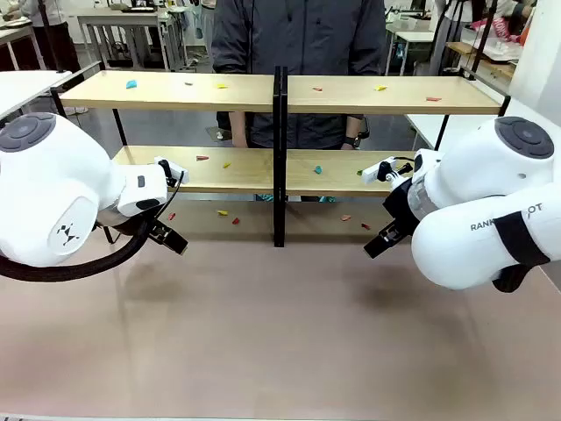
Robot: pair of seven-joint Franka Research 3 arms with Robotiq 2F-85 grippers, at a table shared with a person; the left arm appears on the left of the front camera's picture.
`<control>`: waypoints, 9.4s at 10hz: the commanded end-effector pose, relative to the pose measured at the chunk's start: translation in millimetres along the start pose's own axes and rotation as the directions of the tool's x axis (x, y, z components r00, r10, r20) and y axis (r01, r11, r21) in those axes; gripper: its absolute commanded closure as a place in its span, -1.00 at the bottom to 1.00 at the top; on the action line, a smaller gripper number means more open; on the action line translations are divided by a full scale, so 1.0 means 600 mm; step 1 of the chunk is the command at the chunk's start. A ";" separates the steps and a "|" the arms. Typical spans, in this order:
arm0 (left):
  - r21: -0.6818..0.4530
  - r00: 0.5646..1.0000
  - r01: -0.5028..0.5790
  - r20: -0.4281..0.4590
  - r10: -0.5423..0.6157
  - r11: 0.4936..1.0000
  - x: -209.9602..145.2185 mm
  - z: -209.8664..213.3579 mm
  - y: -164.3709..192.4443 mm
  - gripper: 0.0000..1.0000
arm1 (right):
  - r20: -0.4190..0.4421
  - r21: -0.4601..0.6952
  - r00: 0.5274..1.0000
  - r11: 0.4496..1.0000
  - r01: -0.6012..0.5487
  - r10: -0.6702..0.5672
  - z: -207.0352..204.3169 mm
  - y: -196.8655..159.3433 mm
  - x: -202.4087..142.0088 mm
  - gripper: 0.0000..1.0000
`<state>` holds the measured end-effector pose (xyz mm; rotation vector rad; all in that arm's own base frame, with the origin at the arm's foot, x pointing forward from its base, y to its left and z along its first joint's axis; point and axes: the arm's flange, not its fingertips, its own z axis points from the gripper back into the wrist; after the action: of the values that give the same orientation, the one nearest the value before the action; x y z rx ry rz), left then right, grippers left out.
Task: Clean the shelves.
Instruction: Pick up the Duster when the human hands it over.
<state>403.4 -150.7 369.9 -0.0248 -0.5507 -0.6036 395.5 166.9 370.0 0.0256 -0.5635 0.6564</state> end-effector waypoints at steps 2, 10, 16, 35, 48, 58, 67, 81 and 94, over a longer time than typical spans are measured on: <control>0.000 1.000 0.000 0.000 0.000 1.000 0.000 0.000 0.000 -1.00 | 0.000 0.000 1.000 1.000 0.000 0.000 0.000 0.000 0.000 -1.00; 0.000 1.000 0.000 0.000 0.000 1.000 0.000 0.000 0.000 -1.00 | 0.000 0.000 1.000 1.000 0.000 0.000 0.000 0.000 0.000 -1.00; -0.107 0.993 0.045 0.116 -0.033 0.993 -0.051 0.293 0.072 -1.00 | 0.053 0.028 0.999 0.999 -0.015 0.014 0.244 -0.100 -0.069 -1.00; -0.230 0.809 0.013 0.574 0.125 0.973 -0.112 0.513 0.195 -1.00 | 0.366 0.005 0.930 0.999 0.034 -0.033 0.503 -0.226 -0.091 -1.00; -0.250 0.830 0.040 0.547 0.107 0.967 -0.104 0.498 0.197 -1.00 | 0.514 0.051 0.837 0.980 0.190 -0.189 0.530 -0.256 -0.092 -1.00; -0.246 0.835 0.018 0.536 0.121 0.969 -0.095 0.511 0.194 -1.00 | 0.501 0.064 0.845 0.982 0.178 -0.186 0.529 -0.254 -0.087 -1.00; -0.246 0.835 0.018 0.536 0.121 0.969 -0.095 0.511 0.194 -1.00 | 0.444 0.397 0.769 0.871 0.291 -0.459 0.556 -0.295 -0.002 -1.00; -0.246 0.835 0.018 0.536 0.121 0.969 -0.095 0.511 0.194 -1.00 | -0.159 0.711 0.455 0.218 0.668 -0.876 0.372 -0.309 0.209 -1.00; -0.246 0.835 0.018 0.536 0.121 0.969 -0.095 0.511 0.194 -1.00 | -0.120 0.673 0.444 0.256 0.694 -0.888 0.359 -0.312 0.206 1.00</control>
<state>278.1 31.1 620.2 -0.4498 -1.0274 -0.6044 478.9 42.8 642.6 1.0750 -0.4748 -0.2631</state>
